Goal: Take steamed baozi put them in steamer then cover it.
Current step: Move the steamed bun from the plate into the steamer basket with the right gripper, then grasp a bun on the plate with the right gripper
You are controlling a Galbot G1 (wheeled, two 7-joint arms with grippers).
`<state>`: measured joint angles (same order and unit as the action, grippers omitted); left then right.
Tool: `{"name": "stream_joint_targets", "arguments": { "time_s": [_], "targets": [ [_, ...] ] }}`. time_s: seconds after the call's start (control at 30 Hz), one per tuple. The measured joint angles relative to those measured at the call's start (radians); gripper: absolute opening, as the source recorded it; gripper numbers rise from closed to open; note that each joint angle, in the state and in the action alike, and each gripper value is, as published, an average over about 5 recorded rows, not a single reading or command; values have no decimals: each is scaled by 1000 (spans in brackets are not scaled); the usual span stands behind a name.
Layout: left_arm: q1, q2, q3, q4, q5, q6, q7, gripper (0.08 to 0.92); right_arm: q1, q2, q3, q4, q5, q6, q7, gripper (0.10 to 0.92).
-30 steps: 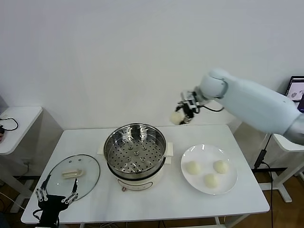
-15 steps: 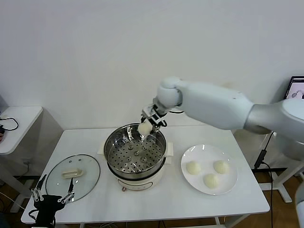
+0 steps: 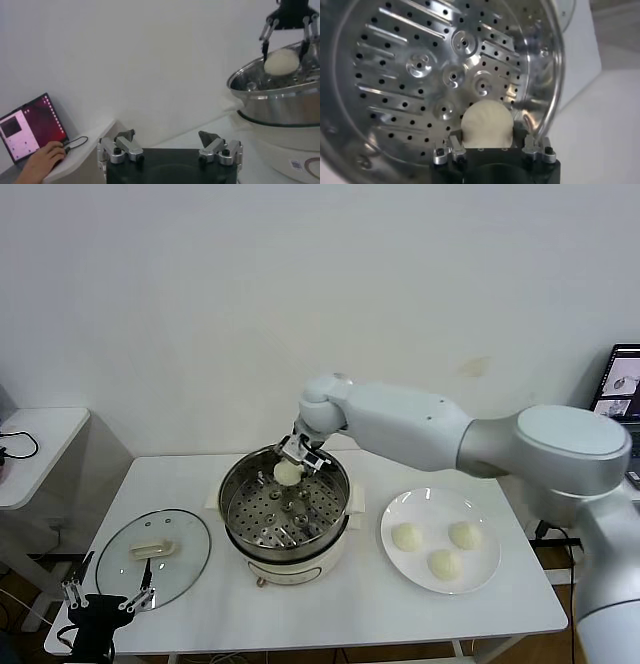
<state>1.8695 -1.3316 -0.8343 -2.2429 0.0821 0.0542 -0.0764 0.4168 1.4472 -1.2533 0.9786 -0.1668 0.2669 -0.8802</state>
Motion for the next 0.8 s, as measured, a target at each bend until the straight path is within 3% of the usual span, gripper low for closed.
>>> {"name": "stream_joint_targets", "arguments": {
  "time_s": [0.3,0.53,0.8],
  "targets": [
    [-5,-1,0,3,0,0,-1,823,-17,19,-1,-48,-29,67,15,811],
    [-5,-2,1,-8,1,1,1,823,32,-9,-7,-12,25,42,-20,823],
    [-7,8,-6,-26,-2,10,6,823,142,-119,-8,139,159,-117,-96,823]
  ]
}}
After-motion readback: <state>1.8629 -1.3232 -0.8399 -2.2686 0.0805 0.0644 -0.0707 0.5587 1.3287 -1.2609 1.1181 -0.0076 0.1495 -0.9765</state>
